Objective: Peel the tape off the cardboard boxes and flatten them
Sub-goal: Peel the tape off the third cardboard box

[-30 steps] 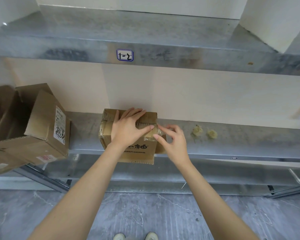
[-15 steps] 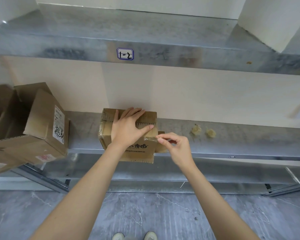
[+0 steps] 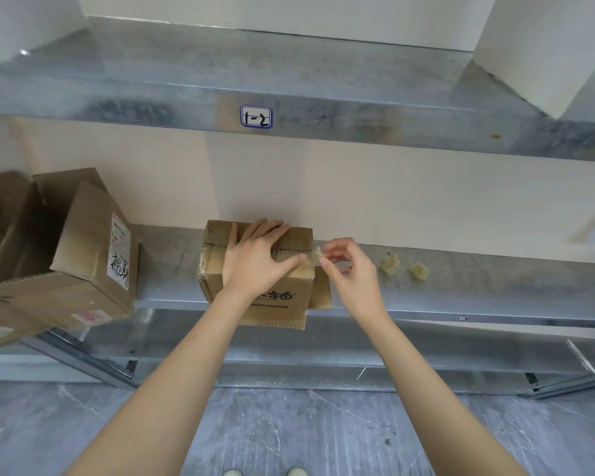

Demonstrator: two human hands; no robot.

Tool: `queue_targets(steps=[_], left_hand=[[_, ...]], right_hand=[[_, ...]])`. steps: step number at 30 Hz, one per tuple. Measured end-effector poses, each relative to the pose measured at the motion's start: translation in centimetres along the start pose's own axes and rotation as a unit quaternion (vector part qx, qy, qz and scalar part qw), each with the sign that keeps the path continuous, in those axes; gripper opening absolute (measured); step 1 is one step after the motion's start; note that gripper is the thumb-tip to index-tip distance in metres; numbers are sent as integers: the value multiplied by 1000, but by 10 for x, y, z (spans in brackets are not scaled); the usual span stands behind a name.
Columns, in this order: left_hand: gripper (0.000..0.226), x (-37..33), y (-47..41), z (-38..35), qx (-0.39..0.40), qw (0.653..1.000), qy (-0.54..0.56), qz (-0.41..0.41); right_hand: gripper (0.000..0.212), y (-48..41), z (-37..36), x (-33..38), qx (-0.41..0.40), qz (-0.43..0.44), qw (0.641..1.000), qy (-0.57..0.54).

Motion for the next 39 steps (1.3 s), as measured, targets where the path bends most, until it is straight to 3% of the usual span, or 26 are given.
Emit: queue_targets(steps=[6,10,13,16,21,27,30,35,39], left_hand=[[72,0,1,2,3,1000,19,5],[61,4,1,6,14,995,95,10],[56,15,0,17,42,984,171,4],[60,37,5,31,61,990,130,-1],[87,66,28,47,8,997,55,44],[99,65,49,37,-42,954,257,149],[102,60,55,27,-78,930,305,189],[97,64,60,28,-107,926,317,176],[97,74,63,31,-86,924,335,160]], right_hand=[[24,-14,-25,-5,2,-16,999,45],[34,-21,-33,-6,-5,-9,997,79],[32,-22,-32,-5,-2,2,995,97],[23,-25,-32,-6,-1,13,992,122],[14,-29,-34,-3,-4,44,980,192],[13,-34,-41,13,-42,89,980,175],[12,-37,-60,30,-50,120,981,144],[15,-46,-104,47,26,129,970,204],[22,-48,-138,53,57,135,959,244]])
Point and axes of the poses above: each hand's wrist, its own y-axis away from the middle knuckle, its own z-axis out of the back of the hand, x = y × z, the point moved 1 cm from there along -y, towards the middle knuckle, and after that the axes turned 2 degrees about -z, right-handed, at the moved point
